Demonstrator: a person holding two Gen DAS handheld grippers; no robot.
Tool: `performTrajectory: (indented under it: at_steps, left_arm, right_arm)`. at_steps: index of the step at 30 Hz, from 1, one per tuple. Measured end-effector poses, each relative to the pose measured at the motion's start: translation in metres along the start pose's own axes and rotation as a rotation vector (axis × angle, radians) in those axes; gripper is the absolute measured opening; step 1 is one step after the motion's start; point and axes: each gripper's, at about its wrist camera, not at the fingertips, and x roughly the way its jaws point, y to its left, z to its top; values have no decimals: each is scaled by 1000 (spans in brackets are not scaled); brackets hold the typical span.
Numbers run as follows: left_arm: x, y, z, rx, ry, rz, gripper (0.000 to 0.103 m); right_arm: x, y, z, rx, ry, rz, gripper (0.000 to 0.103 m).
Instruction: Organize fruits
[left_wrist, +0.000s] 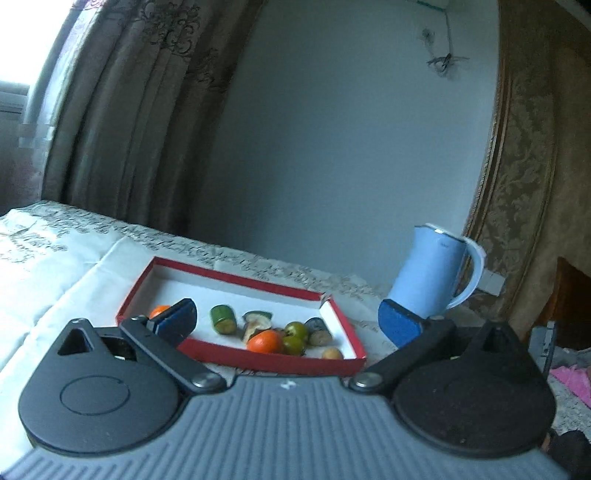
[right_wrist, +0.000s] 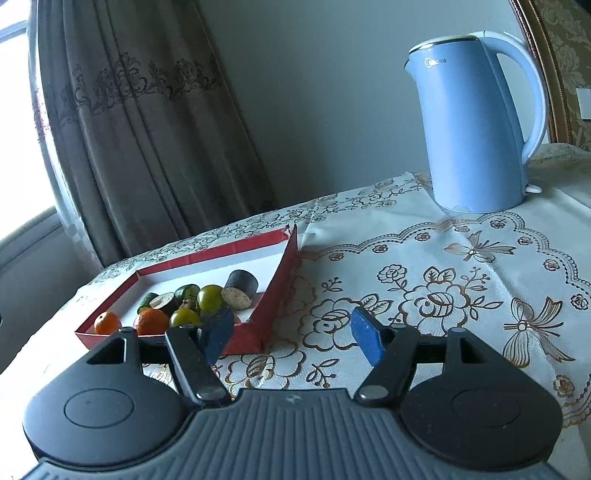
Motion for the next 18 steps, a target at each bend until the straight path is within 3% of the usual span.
performTrajectory:
  at_steps: [10, 18]
  left_arm:
    - [8, -2, -11, 57, 80, 210, 103]
    - [17, 0, -16, 104, 112, 281, 103]
  right_arm:
    - [1, -3, 0, -1, 1, -17, 70]
    - [2, -2, -1, -5, 5, -23, 70]
